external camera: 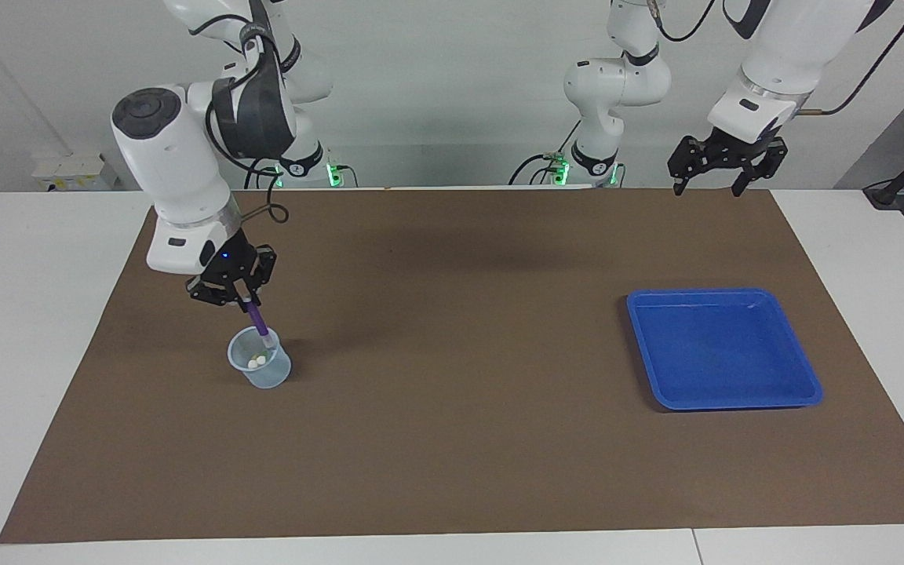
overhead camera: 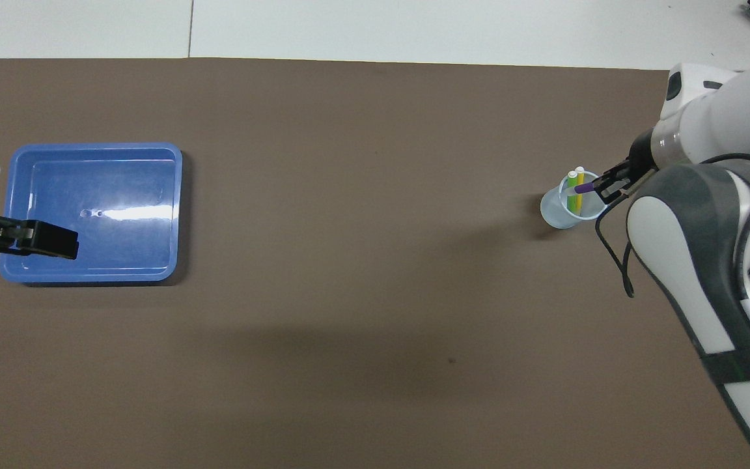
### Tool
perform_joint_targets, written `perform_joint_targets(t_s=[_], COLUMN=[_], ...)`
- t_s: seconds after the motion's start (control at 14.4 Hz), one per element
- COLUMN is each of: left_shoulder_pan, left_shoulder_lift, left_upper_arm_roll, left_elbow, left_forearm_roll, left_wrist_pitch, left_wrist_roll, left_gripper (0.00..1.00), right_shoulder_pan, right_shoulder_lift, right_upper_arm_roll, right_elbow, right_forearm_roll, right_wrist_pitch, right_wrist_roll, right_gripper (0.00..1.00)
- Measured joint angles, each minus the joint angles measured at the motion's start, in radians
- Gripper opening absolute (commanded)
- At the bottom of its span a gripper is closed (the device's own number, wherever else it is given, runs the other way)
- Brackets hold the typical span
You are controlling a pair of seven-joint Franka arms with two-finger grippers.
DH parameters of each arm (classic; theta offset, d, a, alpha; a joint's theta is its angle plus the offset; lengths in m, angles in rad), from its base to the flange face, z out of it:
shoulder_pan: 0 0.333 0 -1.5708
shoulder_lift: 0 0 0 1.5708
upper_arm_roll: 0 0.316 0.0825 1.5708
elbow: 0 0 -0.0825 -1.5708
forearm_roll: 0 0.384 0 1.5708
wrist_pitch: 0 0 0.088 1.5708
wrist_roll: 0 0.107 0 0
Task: Right arm passes pens to left for tray arrangement
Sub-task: 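Lift the purple pen with the right gripper while the left gripper rises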
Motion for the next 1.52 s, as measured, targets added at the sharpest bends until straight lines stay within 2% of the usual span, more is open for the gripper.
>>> perform_joint_targets(t_s=[0.21,0.42,0.83,1.18,1.52], left_shoulder_pan=[0.000,0.000,0.000,0.001,0.001], left_shoulder_lift=[0.000,0.000,0.000,-0.002,-0.021], left_upper_arm_roll=[0.000,0.001,0.007,0.009,0.012], left_elbow=[-0.006,-0.008,-0.009,-0.026,-0.066], left_forearm_roll=[0.000,0.000,-0.083,-0.238,-0.439], left_wrist_pitch=[0.000,0.001,0.008,0.008,0.039], left_wrist_roll=[0.000,0.000,-0.097,-0.362,-0.733], left_gripper=[1.00,1.00,1.00,1.00,0.99], right_shoulder_pan=[0.001,0.002,0.004,0.027,0.129], right_shoulder_lift=[-0.029,-0.053,-0.060,-0.060,-0.058], right_upper_arm_roll=[0.014,0.028,0.057,0.129,0.139], right_elbow=[0.048,0.063,0.066,0.066,0.064], right_forearm_roll=[0.007,0.101,0.301,0.418,0.458], right_wrist_pitch=[-0.063,-0.089,-0.096,-0.012,0.101], right_wrist_roll=[0.000,0.015,0.286,0.628,0.928], right_gripper=[0.00,0.00,0.00,0.00,0.00])
